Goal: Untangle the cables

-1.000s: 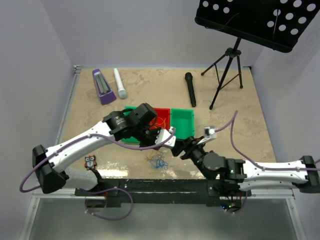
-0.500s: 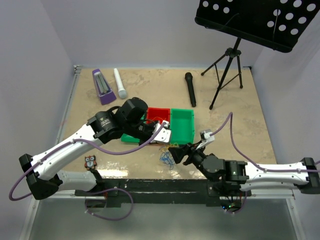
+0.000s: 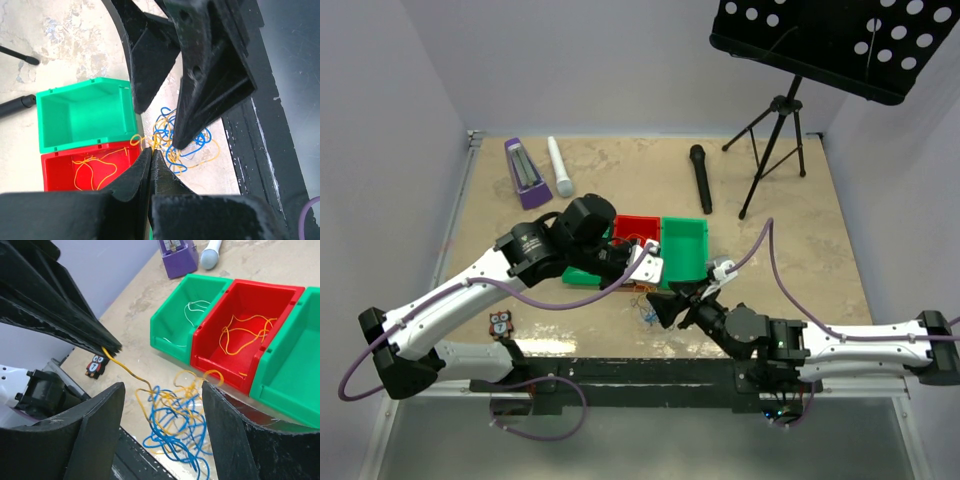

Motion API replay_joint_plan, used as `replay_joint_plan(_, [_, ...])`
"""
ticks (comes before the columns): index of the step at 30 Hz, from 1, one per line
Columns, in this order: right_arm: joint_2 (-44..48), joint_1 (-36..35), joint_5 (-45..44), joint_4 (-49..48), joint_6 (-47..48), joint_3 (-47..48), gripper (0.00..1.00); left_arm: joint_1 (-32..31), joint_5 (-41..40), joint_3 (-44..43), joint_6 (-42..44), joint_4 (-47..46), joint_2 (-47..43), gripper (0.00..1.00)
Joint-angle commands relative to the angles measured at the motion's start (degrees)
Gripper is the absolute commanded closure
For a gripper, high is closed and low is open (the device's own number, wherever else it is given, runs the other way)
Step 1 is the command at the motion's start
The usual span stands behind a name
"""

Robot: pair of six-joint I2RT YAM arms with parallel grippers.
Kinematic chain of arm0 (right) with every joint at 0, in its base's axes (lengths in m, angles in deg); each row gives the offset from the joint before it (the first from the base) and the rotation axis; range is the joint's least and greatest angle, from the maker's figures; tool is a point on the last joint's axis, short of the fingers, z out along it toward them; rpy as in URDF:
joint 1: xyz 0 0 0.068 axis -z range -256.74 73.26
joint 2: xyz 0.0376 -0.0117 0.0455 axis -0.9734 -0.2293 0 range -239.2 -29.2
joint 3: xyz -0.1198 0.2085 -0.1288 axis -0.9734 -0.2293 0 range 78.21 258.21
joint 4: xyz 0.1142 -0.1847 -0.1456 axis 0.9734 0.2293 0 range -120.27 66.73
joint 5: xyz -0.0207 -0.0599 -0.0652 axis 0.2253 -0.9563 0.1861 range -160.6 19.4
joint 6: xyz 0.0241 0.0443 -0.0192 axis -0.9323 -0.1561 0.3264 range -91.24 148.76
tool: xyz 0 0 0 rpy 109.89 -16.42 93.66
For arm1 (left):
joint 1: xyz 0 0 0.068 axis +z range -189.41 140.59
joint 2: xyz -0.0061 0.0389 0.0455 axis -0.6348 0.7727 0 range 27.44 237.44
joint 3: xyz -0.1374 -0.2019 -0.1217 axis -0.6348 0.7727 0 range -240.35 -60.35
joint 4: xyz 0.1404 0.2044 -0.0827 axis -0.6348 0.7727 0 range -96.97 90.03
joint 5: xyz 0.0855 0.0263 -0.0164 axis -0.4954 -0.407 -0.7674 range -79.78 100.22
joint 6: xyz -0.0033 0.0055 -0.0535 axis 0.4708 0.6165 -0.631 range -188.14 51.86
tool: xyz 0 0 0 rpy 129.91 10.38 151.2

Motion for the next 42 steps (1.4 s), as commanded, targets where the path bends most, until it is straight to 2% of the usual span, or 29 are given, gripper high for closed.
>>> replay_joint_plan(1, [-4.4,-0.2,0.7,-6.1,4.6,3.7,0.33,0.2,0.7,-0.4,-1.3,-2.0,0.6,1.0])
replay_joint_plan(9, [-13.4,-0.1,-4.7,-9.6,2.4,7.1,0.36,0.1,7.3,-6.3,0.2,3.3,2.7,1.0])
replay_joint_plan(15, [-21.4,-0.1,-0.4,-12.6,-1.9,6.8,0.38,0.1,8.6,-17.1,1.0,6.8,4.5,1.0])
replay_joint_plan(20, [-23.7,-0.1,3.2,-16.0,-6.8,3.1,0.44,0.1,7.5,-26.9,0.9,7.3,5.8,1.0])
replay_joint_plan(32, [-28.8,-0.2,5.8,-16.3,-14.3,-2.1,0.45,0.3,-2.3,-43.5,0.4,-3.1,6.2,1.0])
replay_joint_plan(38, [-32.6,-0.2,6.5,-15.9,-17.7,-3.0,0.46,0.3,-8.5,-46.8,1.2,-13.4,4.3,1.0])
replay_joint_plan(42, [-33.9,-0.3,7.2,-16.1,-19.4,-3.7,0.46,0.3,-14.6,-46.1,3.1,-25.1,2.5,1.0])
